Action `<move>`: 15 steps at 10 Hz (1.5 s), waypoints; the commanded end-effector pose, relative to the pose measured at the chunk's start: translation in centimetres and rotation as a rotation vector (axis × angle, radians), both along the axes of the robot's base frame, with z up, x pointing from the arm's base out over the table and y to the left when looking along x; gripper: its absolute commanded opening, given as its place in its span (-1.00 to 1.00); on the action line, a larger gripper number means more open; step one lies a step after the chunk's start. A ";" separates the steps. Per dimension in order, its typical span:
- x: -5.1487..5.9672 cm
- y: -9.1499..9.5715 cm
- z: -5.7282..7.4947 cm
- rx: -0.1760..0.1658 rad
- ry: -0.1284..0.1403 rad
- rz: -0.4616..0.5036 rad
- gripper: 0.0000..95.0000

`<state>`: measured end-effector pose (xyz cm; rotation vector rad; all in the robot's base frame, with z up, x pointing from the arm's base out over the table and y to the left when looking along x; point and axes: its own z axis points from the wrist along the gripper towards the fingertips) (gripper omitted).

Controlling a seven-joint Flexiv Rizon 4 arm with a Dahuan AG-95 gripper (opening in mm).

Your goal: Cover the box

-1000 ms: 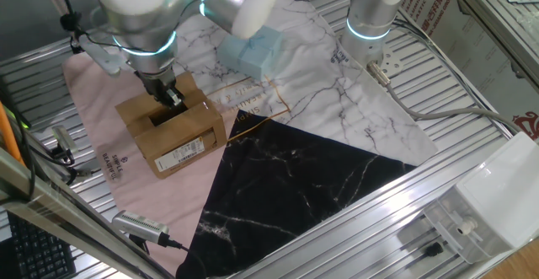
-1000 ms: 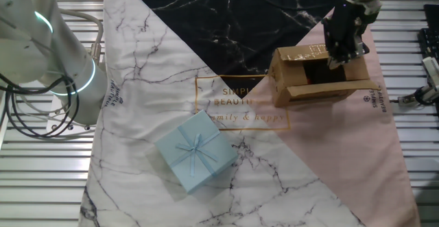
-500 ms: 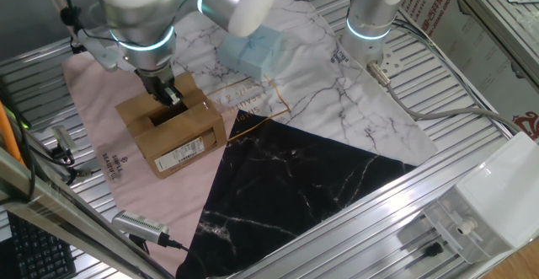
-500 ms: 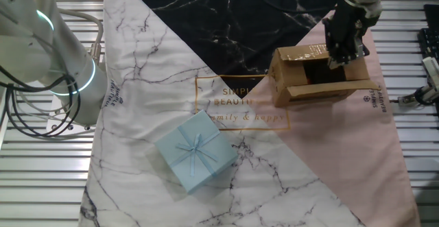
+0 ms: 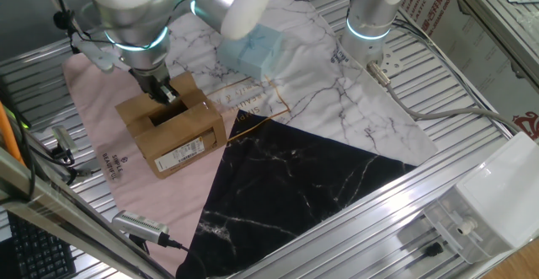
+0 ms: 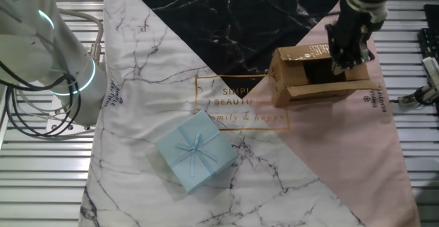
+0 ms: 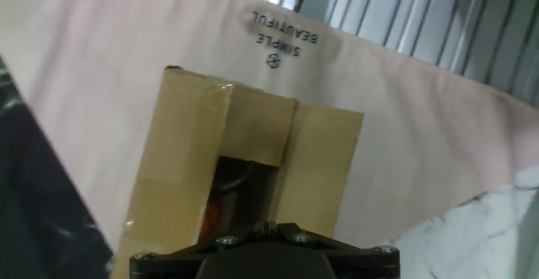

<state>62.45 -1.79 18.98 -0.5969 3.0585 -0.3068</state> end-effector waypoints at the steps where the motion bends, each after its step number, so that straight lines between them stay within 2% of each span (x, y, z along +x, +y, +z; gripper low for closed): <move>1: 0.9 -0.9 -0.2 0.004 0.010 0.030 -1.00; 4: 3.1 -0.9 0.7 0.002 0.033 0.045 -1.00; 6: 3.8 -1.1 0.7 -0.011 0.036 0.052 -1.00; 8: 4.3 -1.6 0.4 -0.010 0.041 0.074 -1.00; 13: 4.3 -1.7 0.4 -0.011 0.049 0.083 -1.00; 15: 4.3 -1.6 0.4 -0.007 0.045 0.076 -1.00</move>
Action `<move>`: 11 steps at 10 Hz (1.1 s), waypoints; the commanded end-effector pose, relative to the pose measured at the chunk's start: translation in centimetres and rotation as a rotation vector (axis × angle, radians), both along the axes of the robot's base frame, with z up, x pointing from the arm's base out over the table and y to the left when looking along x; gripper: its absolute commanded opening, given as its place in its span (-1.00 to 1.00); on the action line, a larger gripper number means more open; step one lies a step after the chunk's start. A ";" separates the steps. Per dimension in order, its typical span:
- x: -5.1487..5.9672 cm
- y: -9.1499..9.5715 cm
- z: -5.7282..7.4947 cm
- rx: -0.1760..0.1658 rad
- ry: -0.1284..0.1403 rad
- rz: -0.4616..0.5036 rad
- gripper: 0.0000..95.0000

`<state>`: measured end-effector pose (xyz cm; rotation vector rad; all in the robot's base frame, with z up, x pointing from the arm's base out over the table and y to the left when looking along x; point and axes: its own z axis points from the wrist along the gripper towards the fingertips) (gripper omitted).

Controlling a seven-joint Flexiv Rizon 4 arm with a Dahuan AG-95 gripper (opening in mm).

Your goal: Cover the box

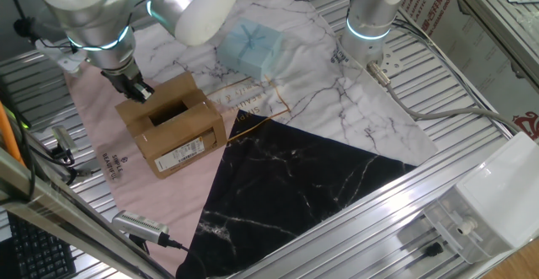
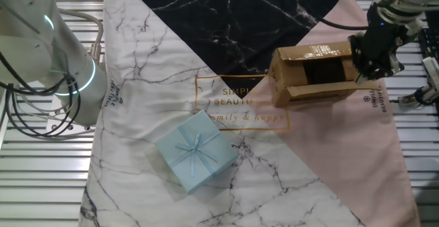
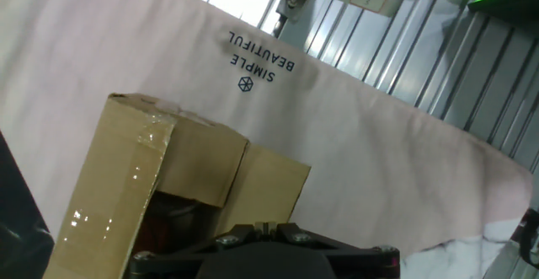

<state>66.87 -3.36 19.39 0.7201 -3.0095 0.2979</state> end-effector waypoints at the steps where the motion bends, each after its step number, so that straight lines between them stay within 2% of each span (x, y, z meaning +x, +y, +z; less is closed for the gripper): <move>1: -0.2 0.0 0.0 -0.005 -0.003 -0.007 -1.00; 6: -0.5 0.0 -0.1 -0.012 0.000 -0.015 -1.00; 8: -0.5 0.0 -0.1 -0.033 0.004 -0.011 -1.00; 9: -0.5 0.0 -0.1 -0.049 -0.004 -0.018 -1.00; 11: -0.5 0.0 -0.1 -0.097 -0.038 -0.043 -1.00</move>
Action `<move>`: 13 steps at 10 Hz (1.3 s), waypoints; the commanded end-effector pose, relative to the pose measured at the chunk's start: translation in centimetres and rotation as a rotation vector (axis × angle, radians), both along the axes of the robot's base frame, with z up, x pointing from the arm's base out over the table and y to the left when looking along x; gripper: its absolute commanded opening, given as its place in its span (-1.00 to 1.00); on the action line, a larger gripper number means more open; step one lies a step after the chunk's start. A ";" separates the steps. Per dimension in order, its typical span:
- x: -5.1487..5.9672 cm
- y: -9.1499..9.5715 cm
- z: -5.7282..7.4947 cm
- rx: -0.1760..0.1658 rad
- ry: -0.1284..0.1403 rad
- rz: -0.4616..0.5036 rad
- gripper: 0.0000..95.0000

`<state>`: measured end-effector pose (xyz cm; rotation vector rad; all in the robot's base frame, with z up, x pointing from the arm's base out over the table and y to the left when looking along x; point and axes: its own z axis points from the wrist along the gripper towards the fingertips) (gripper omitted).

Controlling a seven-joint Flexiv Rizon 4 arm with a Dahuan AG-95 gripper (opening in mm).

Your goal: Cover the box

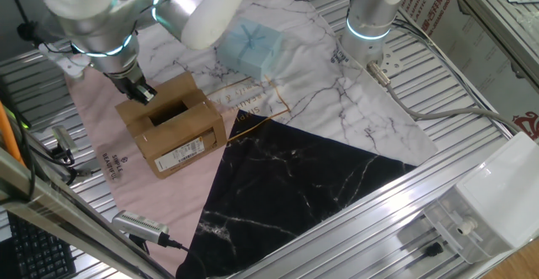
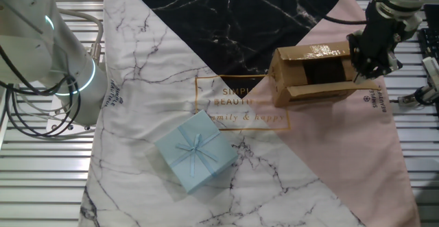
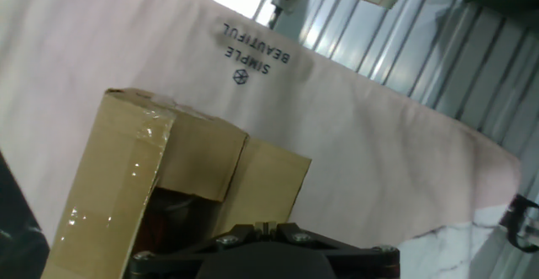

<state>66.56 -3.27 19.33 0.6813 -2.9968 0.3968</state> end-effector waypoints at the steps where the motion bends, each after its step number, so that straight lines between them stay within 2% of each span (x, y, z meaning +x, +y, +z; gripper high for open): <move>1: -0.2 -0.1 0.0 -0.041 -0.047 -0.033 -1.00; 2: -0.2 -0.1 0.0 -0.054 -0.071 -0.047 -1.00; 3: -0.2 -0.1 0.0 -0.053 -0.094 -0.064 -1.00; 4: -0.2 -0.1 0.0 -0.051 -0.106 -0.070 -1.00; 5: -0.2 -0.1 0.0 -0.042 -0.095 -0.058 -1.00; 10: -0.2 -0.1 0.1 -0.030 -0.087 -0.055 -1.00; 13: -1.3 -1.6 1.0 -0.025 -0.083 -0.039 -1.00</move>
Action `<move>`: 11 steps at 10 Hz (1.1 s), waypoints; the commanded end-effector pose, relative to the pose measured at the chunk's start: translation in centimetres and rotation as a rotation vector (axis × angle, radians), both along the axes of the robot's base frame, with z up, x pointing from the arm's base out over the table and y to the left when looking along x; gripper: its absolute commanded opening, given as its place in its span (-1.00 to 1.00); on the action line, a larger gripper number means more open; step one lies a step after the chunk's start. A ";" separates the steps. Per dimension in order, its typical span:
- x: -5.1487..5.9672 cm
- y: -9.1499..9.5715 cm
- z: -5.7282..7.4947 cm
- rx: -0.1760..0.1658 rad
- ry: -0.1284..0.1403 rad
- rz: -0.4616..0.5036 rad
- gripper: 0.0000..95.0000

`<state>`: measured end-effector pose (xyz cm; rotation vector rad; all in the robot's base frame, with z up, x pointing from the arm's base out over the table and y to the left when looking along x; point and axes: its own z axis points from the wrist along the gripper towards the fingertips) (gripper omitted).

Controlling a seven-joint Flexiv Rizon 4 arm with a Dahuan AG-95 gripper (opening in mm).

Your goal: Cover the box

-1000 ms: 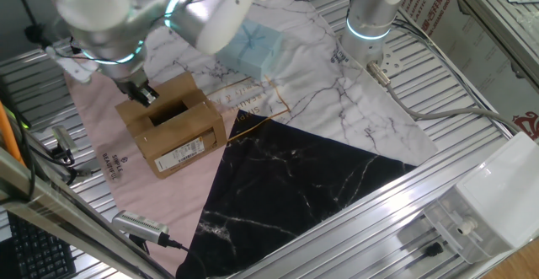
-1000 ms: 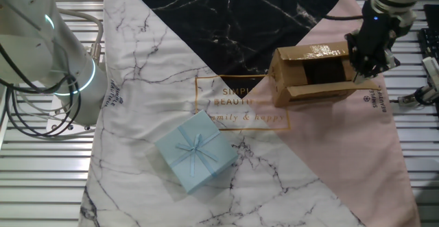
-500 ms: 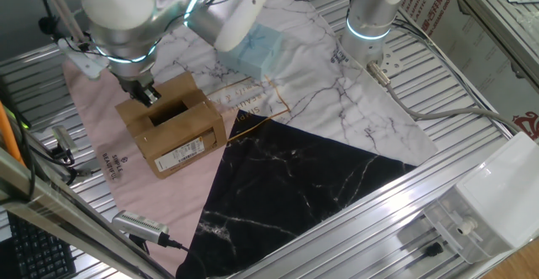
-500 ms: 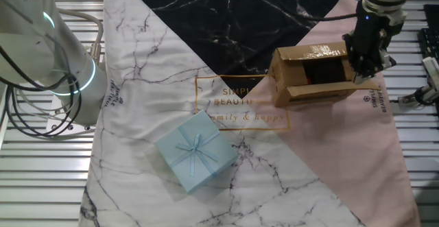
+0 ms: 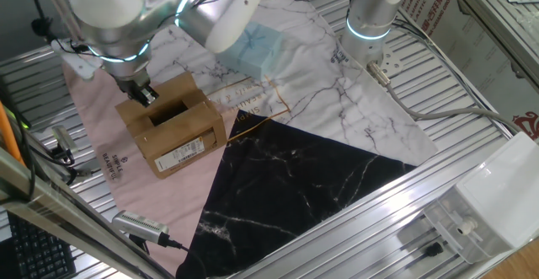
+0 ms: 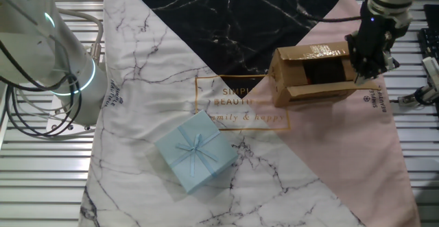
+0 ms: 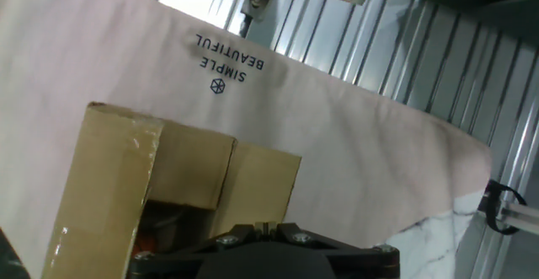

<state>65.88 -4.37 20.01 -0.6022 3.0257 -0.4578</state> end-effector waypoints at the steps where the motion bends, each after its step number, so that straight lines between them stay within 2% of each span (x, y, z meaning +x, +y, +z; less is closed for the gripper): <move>1: -0.9 -1.0 0.6 0.000 -0.004 0.004 -1.00; 4: -1.3 -1.5 0.9 0.007 -0.004 0.003 -1.00; 11: -0.4 -2.5 0.0 0.042 -0.009 0.023 -1.00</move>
